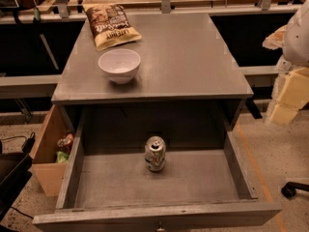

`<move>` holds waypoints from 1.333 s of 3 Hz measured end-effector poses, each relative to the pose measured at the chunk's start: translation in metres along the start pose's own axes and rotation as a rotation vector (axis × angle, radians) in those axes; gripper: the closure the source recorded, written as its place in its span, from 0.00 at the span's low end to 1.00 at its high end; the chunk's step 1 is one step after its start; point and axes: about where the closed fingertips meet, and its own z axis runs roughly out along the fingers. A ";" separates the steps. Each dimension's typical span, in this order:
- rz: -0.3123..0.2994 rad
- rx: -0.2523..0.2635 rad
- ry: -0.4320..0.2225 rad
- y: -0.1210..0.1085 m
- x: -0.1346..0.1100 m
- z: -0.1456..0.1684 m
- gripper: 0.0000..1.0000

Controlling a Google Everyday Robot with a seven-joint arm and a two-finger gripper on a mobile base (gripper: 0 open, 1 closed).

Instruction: Pick 7up can from top drawer and place on counter

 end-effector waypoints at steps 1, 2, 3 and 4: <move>0.000 0.000 0.000 0.000 0.000 0.000 0.00; -0.012 0.011 -0.070 0.006 -0.003 0.015 0.00; -0.046 -0.019 -0.211 0.038 -0.005 0.060 0.00; -0.041 -0.050 -0.396 0.074 -0.010 0.125 0.00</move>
Offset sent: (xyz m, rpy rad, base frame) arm -0.0037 0.0303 -0.0717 0.2924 -0.1369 0.1323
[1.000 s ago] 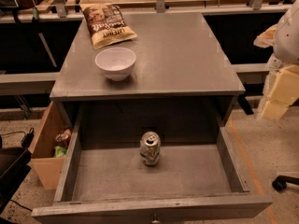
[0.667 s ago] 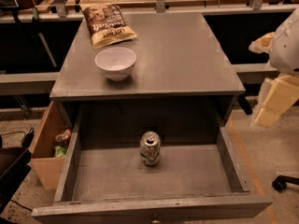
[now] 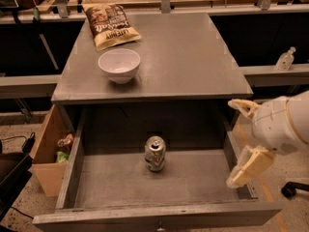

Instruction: Pick 7up can from top drawer and place on counter

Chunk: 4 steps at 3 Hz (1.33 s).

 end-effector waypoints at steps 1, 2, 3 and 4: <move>0.021 0.052 -0.281 0.002 -0.008 0.065 0.00; 0.003 0.079 -0.434 -0.005 -0.021 0.091 0.00; -0.009 0.074 -0.443 -0.004 -0.024 0.094 0.00; 0.009 0.050 -0.467 -0.007 -0.026 0.107 0.00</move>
Offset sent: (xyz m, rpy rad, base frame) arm 0.0512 0.0822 -0.0728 0.5736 -0.2362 0.0842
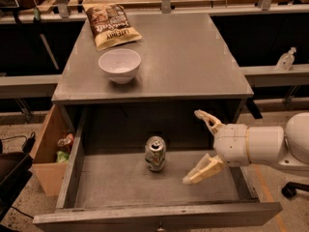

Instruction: Pick 7up can from top drawer and place on counter

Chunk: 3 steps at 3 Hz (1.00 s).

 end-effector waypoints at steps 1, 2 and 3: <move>0.048 -0.027 -0.063 -0.013 0.012 0.030 0.00; 0.095 -0.073 -0.145 -0.028 0.027 0.063 0.00; 0.137 -0.112 -0.229 -0.033 0.046 0.089 0.00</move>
Offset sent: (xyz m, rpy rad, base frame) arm 0.0905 0.0469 -0.0806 0.2937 0.1348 0.1026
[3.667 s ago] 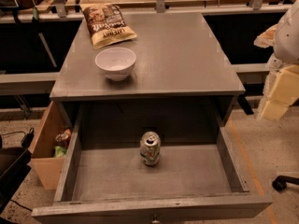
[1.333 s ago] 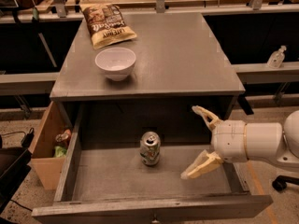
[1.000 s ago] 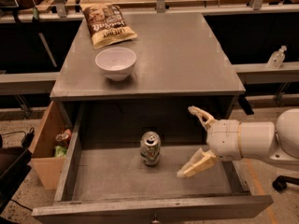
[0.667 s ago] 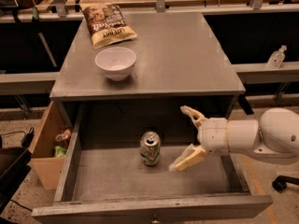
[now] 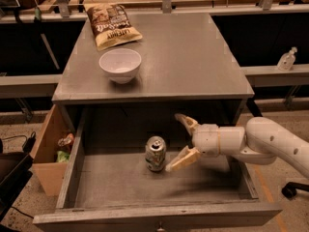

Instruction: Pick 7up can from top drawer and place on counter

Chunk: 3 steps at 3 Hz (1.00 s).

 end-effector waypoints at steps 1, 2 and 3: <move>0.032 -0.029 -0.075 0.000 0.019 0.014 0.00; 0.040 -0.065 -0.114 0.005 0.033 0.033 0.26; 0.038 -0.069 -0.113 0.005 0.031 0.035 0.49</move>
Offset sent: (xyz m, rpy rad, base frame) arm 0.0040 0.0304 -0.0587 0.1532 0.0363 0.0828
